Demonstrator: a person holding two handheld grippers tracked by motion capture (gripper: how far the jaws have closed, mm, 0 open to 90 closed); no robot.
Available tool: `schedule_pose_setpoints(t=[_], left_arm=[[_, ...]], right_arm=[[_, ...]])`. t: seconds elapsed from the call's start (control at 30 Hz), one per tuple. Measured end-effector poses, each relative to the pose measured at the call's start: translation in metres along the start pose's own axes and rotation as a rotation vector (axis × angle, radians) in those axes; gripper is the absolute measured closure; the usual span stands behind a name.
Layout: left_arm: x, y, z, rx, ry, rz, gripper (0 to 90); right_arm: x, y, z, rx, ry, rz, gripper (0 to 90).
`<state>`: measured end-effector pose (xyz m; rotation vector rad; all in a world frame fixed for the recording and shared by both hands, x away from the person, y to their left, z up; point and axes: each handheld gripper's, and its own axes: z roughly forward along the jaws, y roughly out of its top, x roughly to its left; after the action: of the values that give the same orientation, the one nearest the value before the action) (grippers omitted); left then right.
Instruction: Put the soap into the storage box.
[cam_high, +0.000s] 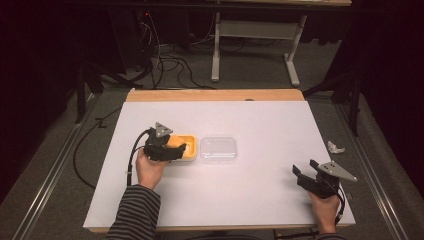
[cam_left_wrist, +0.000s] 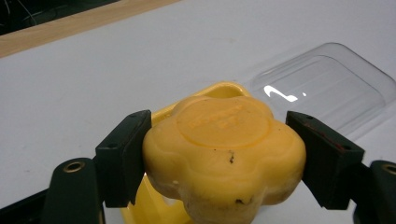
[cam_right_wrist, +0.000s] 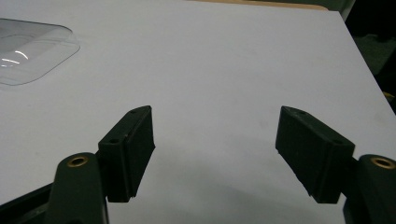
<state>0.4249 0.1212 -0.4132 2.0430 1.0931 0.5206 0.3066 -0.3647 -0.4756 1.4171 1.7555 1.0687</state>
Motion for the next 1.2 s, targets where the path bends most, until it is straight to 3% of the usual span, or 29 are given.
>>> schedule_pose_setpoints(t=[0.3, 0.5, 1.2], left_arm=[[0.009, -0.003, 0.021, 0.033, 0.032, -0.037, 25.8], [0.004, -0.004, 0.03, 0.049, 0.054, -0.007, 25.8], [0.003, -0.008, 0.048, 0.071, 0.053, -0.002, 25.8]], right_arm=[[0.0, 0.0, 0.0, 0.004, -0.001, 0.0, 28.5], [0.0, 0.0, 0.0, 0.002, -0.002, 0.0, 28.4], [0.0, 0.0, 0.0, 0.006, -0.004, 0.0, 28.6]])
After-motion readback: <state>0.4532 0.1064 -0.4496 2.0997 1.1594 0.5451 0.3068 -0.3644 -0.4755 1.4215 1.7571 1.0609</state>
